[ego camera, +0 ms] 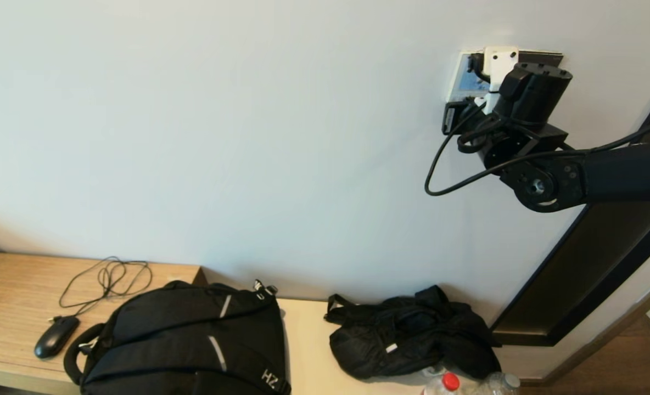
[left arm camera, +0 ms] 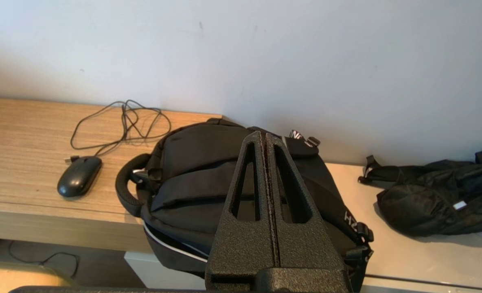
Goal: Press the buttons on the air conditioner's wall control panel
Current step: Press the temperature increase button
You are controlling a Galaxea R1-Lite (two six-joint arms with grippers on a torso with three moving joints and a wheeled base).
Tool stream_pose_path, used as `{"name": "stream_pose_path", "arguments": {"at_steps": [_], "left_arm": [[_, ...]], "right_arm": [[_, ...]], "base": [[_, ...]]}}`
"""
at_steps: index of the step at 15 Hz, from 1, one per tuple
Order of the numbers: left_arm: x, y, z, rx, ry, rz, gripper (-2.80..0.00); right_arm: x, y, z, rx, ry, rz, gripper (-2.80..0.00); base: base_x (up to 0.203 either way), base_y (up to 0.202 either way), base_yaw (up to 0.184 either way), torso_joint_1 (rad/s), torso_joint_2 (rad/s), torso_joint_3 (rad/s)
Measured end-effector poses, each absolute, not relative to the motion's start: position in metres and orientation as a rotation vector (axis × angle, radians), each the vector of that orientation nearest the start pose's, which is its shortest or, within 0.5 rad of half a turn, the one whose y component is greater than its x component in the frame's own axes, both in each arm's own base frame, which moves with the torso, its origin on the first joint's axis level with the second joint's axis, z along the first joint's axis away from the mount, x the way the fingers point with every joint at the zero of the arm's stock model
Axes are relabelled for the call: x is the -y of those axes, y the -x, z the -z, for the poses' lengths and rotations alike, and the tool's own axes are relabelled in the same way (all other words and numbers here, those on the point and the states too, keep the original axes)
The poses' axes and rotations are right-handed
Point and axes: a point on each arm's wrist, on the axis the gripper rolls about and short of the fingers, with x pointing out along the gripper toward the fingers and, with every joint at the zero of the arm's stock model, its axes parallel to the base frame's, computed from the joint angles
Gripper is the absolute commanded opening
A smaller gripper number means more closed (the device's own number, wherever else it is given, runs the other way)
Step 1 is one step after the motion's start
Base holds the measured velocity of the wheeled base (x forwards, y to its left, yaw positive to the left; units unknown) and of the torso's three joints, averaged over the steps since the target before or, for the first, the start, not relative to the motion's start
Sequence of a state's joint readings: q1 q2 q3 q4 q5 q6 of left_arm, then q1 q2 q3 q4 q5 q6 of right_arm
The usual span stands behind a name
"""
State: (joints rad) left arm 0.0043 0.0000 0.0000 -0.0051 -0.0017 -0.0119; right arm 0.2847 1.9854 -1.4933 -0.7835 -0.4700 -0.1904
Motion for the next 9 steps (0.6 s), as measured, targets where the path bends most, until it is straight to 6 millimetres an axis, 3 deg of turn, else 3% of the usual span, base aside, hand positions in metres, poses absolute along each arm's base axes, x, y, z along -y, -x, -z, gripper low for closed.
{"name": "stream_pose_path", "arguments": {"at_steps": [9], "left_arm": [[0.0001,0.0228,-0.0760,0.005,0.012,-0.003,-2.80]], "right_arm": [[-0.1096,-0.3958,-0.2850,0.252,0.082,0.204,-2.80]], "base": [[0.000,0.000,0.000,0.000,0.00,0.000]]}}
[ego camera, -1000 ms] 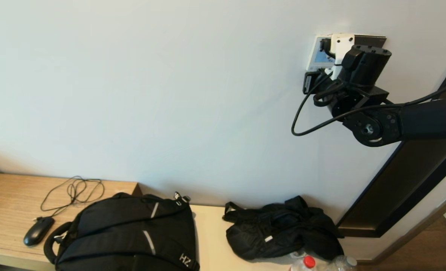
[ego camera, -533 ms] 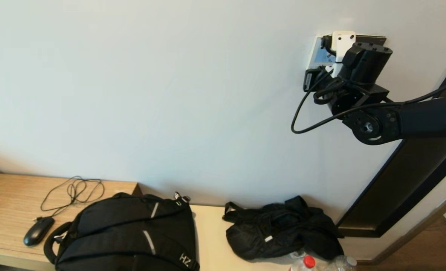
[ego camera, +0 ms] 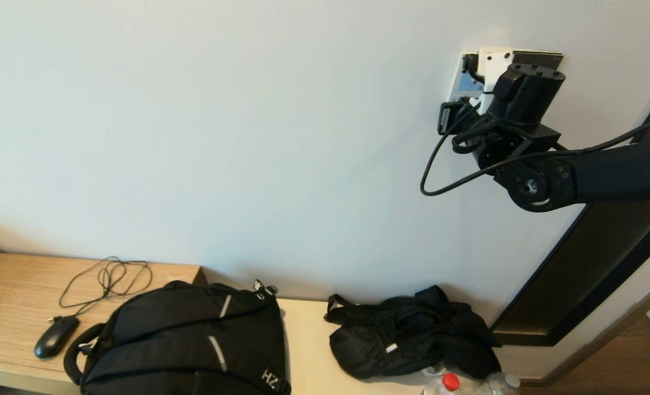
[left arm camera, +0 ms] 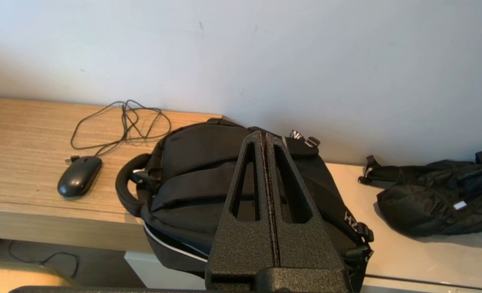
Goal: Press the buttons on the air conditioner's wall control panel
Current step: Press the temperature increase button
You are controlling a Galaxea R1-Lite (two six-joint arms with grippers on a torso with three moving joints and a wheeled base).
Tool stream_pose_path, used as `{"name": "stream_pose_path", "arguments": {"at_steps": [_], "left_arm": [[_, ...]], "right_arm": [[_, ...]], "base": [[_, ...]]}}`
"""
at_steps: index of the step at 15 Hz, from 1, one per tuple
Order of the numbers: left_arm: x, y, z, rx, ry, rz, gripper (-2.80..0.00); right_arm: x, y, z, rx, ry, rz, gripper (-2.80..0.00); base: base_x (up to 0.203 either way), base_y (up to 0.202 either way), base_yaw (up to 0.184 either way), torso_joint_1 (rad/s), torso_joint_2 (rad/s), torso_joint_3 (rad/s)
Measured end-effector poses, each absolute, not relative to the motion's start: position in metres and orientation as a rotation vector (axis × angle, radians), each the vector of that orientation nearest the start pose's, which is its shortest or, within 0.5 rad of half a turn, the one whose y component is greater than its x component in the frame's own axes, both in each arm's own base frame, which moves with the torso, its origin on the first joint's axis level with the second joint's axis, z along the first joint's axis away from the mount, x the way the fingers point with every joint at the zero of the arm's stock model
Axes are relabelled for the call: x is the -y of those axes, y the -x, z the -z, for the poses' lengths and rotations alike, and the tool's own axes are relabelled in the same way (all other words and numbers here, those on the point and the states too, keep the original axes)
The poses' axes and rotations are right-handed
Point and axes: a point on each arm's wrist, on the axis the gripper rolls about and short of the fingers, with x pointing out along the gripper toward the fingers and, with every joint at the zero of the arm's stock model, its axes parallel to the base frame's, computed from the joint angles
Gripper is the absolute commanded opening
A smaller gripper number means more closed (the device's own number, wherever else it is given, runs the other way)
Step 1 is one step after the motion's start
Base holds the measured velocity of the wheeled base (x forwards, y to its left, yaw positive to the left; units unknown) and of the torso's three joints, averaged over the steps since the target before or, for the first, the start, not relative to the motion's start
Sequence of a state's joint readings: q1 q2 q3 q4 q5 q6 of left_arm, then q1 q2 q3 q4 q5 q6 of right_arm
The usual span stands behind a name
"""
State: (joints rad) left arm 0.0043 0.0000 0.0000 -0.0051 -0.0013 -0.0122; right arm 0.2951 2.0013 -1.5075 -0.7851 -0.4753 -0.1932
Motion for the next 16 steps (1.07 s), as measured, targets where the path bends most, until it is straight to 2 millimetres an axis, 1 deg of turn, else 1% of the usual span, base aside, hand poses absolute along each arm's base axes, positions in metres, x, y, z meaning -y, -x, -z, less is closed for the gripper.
{"name": "stream_pose_path", "arguments": {"at_steps": [9,16], "left_arm": [[0.0001,0.0228,-0.0760,0.005,0.012,-0.003,-2.80],[0.0001,0.0228,-0.0760,0.005,0.012,-0.003,-2.80]], "right_arm": [[-0.1103,-0.3973,-0.2818,0.246,0.085,0.204,-2.80],[-0.1125,-0.4054,-0.2756,0.238,0.089,0.206,-2.80]], "base": [[0.000,0.000,0.000,0.000,0.00,0.000],[0.000,0.000,0.000,0.000,0.00,0.000]]}}
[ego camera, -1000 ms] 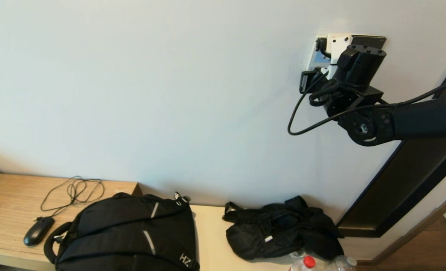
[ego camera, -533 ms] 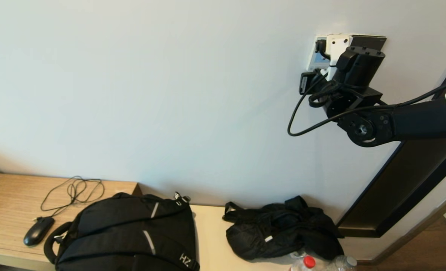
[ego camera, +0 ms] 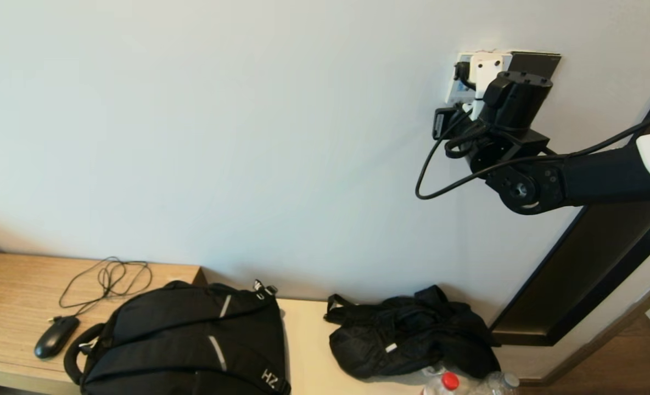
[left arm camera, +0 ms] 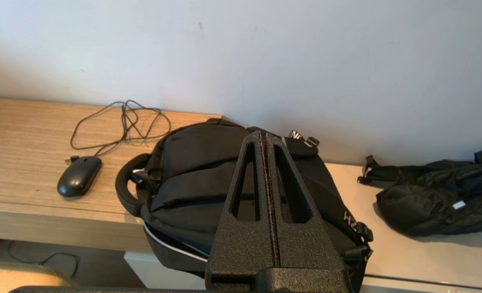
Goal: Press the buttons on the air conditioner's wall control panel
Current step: Press the temperature increase button
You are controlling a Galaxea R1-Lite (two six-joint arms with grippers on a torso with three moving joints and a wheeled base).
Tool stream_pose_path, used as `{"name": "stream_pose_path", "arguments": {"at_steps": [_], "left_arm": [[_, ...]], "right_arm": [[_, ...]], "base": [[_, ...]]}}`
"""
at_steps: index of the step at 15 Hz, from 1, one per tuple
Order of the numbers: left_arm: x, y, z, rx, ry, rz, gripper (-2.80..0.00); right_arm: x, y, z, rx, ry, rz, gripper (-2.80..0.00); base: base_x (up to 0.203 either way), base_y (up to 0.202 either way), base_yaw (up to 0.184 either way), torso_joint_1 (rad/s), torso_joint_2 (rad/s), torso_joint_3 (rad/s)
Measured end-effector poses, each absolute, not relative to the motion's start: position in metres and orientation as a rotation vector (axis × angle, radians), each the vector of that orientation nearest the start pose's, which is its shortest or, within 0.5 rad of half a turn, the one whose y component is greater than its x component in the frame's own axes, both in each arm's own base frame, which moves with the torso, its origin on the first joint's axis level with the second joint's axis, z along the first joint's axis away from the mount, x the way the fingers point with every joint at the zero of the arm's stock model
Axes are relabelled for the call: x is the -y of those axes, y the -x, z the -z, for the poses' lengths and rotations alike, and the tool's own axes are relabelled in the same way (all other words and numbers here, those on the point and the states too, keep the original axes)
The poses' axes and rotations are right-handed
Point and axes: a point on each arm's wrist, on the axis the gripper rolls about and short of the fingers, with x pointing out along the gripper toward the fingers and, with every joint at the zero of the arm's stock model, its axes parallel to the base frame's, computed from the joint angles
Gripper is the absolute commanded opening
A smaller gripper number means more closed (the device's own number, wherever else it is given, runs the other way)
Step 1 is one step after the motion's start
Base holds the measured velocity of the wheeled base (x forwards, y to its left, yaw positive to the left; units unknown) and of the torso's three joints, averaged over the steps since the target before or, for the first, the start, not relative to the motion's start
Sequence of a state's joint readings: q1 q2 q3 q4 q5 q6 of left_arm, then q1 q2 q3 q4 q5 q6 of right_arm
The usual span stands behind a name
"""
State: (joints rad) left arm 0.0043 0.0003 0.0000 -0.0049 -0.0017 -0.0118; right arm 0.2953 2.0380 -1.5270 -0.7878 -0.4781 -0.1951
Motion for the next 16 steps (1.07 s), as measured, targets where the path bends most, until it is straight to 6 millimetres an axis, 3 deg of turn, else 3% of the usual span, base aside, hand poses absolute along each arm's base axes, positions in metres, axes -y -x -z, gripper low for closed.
{"name": "stream_pose_path", "arguments": {"at_steps": [16], "left_arm": [[0.0001,0.0228,-0.0760,0.005,0.012,-0.003,-2.80]], "right_arm": [[-0.1109,-0.3996,-0.2792,0.249,0.085,0.207,-2.80]], "base": [[0.000,0.000,0.000,0.000,0.00,0.000]]}}
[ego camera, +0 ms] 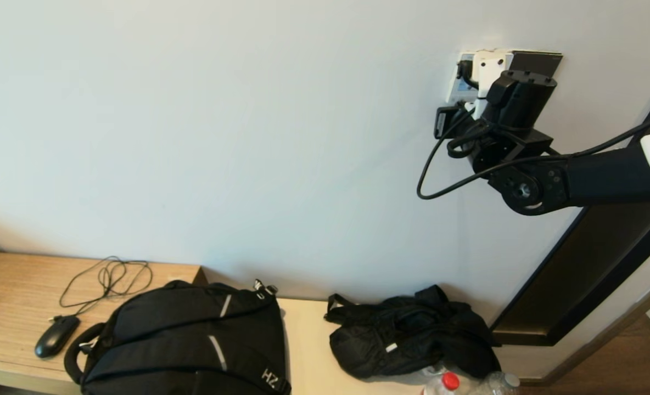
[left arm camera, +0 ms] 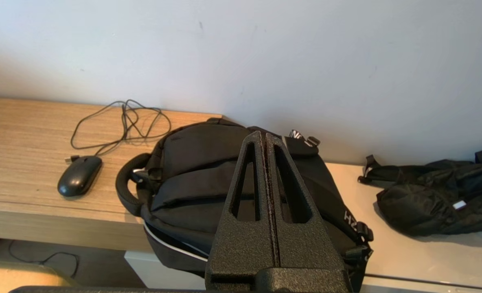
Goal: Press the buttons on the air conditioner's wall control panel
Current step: Press the temperature increase button
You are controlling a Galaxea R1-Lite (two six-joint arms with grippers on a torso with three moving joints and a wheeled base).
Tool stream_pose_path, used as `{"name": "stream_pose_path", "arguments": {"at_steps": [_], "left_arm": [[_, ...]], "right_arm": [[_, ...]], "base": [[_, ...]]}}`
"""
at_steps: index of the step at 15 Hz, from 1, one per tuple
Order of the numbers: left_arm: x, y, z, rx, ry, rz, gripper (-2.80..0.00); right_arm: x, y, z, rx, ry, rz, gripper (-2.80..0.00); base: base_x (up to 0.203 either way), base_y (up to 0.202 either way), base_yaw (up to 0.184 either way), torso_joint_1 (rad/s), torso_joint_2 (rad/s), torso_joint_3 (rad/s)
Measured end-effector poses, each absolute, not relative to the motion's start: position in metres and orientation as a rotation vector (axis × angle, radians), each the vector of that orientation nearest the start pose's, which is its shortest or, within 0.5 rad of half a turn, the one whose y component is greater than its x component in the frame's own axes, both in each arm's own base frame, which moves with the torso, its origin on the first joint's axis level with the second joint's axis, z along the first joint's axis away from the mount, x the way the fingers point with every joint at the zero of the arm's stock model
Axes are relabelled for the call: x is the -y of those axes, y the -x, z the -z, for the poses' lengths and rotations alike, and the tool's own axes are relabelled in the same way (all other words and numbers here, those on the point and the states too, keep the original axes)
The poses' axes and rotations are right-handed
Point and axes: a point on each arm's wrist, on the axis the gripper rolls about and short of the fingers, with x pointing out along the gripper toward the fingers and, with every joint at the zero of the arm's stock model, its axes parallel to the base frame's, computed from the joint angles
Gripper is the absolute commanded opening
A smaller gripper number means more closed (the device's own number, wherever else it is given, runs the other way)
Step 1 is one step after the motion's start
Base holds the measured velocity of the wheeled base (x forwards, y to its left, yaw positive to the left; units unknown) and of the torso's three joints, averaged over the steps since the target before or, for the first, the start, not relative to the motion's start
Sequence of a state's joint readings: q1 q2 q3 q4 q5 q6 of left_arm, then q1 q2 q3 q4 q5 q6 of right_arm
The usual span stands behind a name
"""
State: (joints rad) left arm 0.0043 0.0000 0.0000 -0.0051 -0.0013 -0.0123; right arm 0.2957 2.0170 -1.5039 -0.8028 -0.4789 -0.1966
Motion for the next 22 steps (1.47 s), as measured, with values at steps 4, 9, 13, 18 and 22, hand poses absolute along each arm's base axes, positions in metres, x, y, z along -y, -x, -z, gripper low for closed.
{"name": "stream_pose_path", "arguments": {"at_steps": [4,9,13,18,22], "left_arm": [[0.0001,0.0228,-0.0760,0.005,0.011,-0.003,-2.80],[0.0001,0.0228,-0.0760,0.005,0.012,-0.003,-2.80],[0.0001,0.0228,-0.0760,0.005,0.012,-0.003,-2.80],[0.0001,0.0228,-0.0760,0.004,0.012,-0.003,-2.80],[0.0001,0.0228,-0.0760,0.005,0.012,-0.003,-2.80]], "right_arm": [[-0.1091,-0.3926,-0.2816,0.246,0.085,0.206,-2.80],[-0.1074,-0.3880,-0.2849,0.250,0.085,0.207,-2.80],[-0.1046,-0.3894,-0.2836,0.246,0.088,0.212,-2.80],[-0.1046,-0.3918,-0.2812,0.241,0.091,0.209,-2.80],[-0.1038,-0.3946,-0.2802,0.241,0.092,0.214,-2.80]], "base": [[0.000,0.000,0.000,0.000,0.00,0.000],[0.000,0.000,0.000,0.000,0.00,0.000],[0.000,0.000,0.000,0.000,0.00,0.000],[0.000,0.000,0.000,0.000,0.00,0.000],[0.000,0.000,0.000,0.000,0.00,0.000]]}}
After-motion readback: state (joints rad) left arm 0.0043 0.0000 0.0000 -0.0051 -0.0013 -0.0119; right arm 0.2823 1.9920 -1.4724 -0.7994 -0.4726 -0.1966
